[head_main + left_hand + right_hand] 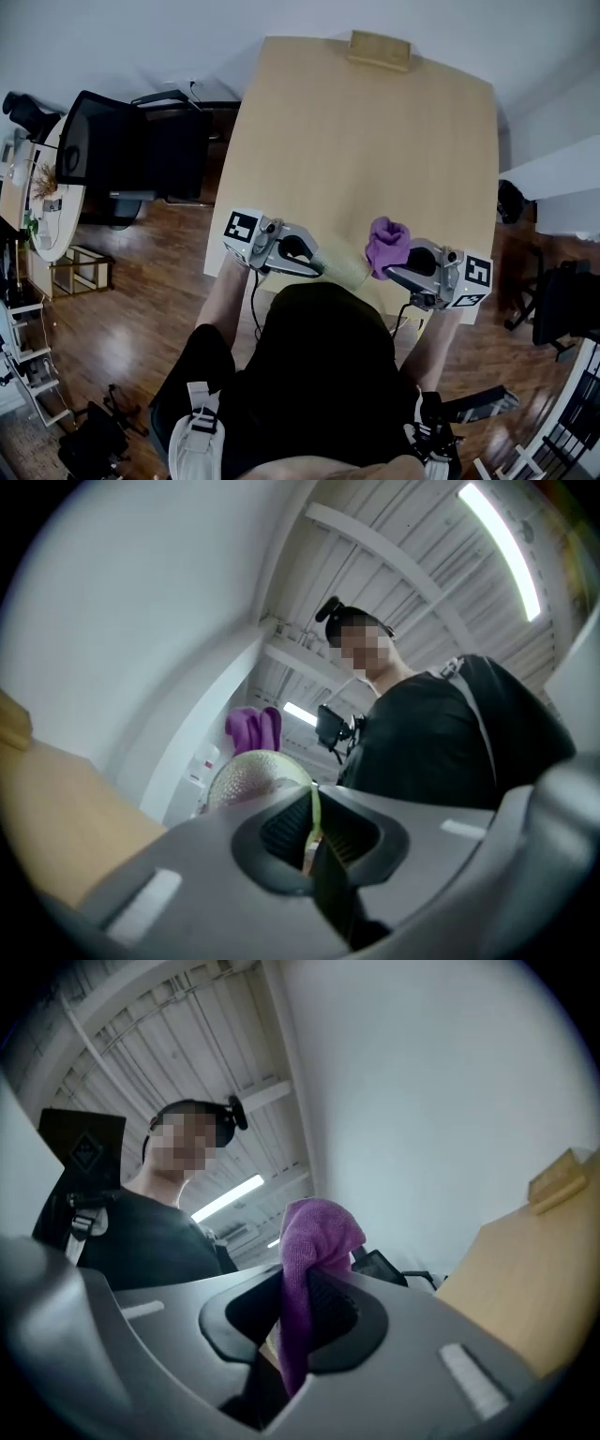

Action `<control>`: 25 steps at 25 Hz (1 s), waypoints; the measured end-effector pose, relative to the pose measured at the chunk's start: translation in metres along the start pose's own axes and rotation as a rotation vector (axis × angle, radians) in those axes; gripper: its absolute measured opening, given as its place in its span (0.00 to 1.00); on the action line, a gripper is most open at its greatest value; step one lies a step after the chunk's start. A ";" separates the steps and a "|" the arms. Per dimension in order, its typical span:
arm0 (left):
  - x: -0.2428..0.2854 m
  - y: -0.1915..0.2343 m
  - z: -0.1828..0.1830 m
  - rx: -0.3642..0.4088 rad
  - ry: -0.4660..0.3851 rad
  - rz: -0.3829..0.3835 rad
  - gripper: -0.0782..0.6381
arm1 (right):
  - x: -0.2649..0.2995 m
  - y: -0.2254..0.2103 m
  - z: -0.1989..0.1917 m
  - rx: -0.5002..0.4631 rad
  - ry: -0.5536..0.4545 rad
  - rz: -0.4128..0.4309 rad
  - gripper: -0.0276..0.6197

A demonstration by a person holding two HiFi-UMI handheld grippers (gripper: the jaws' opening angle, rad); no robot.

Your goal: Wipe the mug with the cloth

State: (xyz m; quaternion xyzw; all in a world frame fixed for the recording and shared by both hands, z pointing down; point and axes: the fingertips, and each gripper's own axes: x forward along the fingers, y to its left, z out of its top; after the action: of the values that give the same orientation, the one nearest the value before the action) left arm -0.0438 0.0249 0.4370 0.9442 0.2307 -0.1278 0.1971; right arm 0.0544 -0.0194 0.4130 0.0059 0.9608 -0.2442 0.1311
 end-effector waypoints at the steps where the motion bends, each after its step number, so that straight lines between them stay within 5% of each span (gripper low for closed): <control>1: 0.004 -0.001 -0.004 -0.007 0.024 -0.017 0.17 | 0.008 0.002 -0.009 -0.009 0.048 0.016 0.14; 8: 0.027 -0.012 -0.049 -0.060 0.196 -0.160 0.19 | 0.052 -0.010 -0.045 0.052 0.176 0.058 0.14; 10: 0.033 -0.011 -0.055 -0.077 0.220 -0.158 0.19 | 0.058 -0.027 -0.052 0.062 0.189 0.014 0.14; 13: 0.035 0.000 -0.054 -0.094 0.208 -0.104 0.17 | 0.048 -0.061 -0.046 0.073 0.140 -0.159 0.14; 16: 0.019 0.022 -0.045 -0.090 0.145 0.037 0.17 | 0.014 -0.079 -0.021 0.080 0.029 -0.314 0.14; 21: -0.020 0.076 -0.039 -0.069 0.141 0.441 0.17 | -0.028 -0.078 0.001 0.059 -0.013 -0.505 0.14; 25: -0.023 0.101 -0.053 -0.002 0.214 0.583 0.17 | -0.024 -0.103 -0.024 0.139 0.033 -0.658 0.14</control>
State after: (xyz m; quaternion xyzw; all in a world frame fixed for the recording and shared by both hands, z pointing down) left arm -0.0065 -0.0434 0.5228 0.9785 -0.0301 0.0347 0.2010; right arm 0.0640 -0.0976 0.4882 -0.2916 0.8943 -0.3381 0.0291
